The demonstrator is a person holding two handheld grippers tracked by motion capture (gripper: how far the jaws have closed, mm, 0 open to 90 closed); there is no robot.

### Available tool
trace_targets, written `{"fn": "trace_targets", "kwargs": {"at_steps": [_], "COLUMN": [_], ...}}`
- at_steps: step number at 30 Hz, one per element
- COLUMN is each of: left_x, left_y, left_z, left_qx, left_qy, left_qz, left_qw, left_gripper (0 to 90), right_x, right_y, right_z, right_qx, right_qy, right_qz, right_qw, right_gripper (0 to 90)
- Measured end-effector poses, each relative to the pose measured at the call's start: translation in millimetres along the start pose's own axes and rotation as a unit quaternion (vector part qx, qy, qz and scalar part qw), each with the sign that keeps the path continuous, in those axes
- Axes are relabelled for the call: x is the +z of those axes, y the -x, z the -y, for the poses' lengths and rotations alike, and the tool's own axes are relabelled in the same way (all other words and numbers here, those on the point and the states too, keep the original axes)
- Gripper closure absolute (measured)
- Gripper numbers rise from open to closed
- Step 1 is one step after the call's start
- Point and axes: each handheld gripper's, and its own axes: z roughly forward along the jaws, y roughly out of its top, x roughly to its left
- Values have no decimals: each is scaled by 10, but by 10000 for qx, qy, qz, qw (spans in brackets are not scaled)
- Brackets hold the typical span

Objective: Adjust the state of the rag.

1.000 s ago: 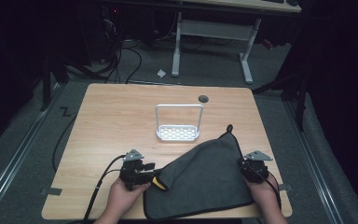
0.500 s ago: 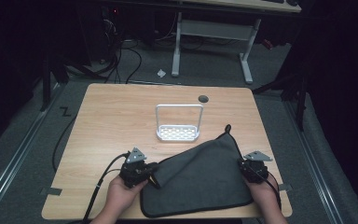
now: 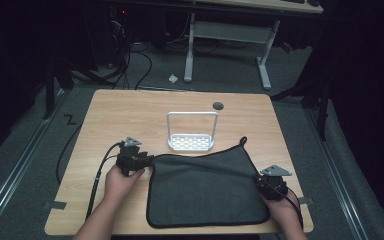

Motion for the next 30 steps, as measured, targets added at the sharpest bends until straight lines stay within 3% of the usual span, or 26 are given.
{"fn": "trace_targets", "kwargs": {"at_steps": [2, 5, 8, 10, 11, 12, 13, 14, 15, 17, 21, 25, 27, 28, 30], "left_x": [-108, -314, -429, -373, -373, -238, -238, -103, -54, -71, -215, -402, -423, -422, -349], "left_y": [41, 204, 425, 579, 579, 714, 714, 767, 772, 760, 781, 741, 732, 696, 648], "left_z": [0, 15, 87, 199, 199, 322, 322, 429, 473, 510, 610, 725, 713, 608, 449], "left_qx": [28, 232, 401, 555, 555, 827, 827, 1006, 1028, 934, 1064, 1029, 1058, 1042, 971], "left_qy": [154, 484, 636, 454, 454, 63, 63, -313, -452, -393, -536, -637, -600, -360, -118], "left_qz": [11, 55, 391, 681, 681, 689, 689, 599, 556, 612, 594, 596, 527, 438, 411], "left_qw": [9999, 9985, 9964, 9951, 9951, 9942, 9942, 9926, 9921, 9930, 9911, 9909, 9912, 9929, 9943], "left_gripper": [606, 601, 652, 732, 763, 774, 775, 776, 776, 785, 798, 796, 767, 747, 705], "right_x": [-1, 2, 4, 3, 3, 4, 4, 3, 0, -22, -98, -207, -195, -62, 124], "right_y": [7, 13, 15, 14, 12, 13, 14, 15, 15, 0, -76, -105, -98, -105, -111], "right_z": [2, -2, -3, -3, -4, -5, -5, -5, -5, 5, 45, -37, -94, -257, -385], "right_qx": [13, 18, 1, 4, -3, -13, -14, -11, -11, -15, -54, 9, 75, 21, 32], "right_qy": [2, 1, 0, -3, -6, -4, -4, -11, -19, -52, -105, 352, 452, 495, 433], "right_qz": [-16, -31, -38, -36, -27, -29, -38, -52, -83, -148, -303, -324, -387, -336, -345], "right_qw": [10000, 10000, 10000, 10000, 10000, 10000, 10000, 10000, 10000, 9999, 9995, 9989, 9982, 9982, 9985], "right_gripper": [852, 847, 846, 846, 846, 846, 848, 853, 857, 862, 862, 854, 847, 831, 812]}}
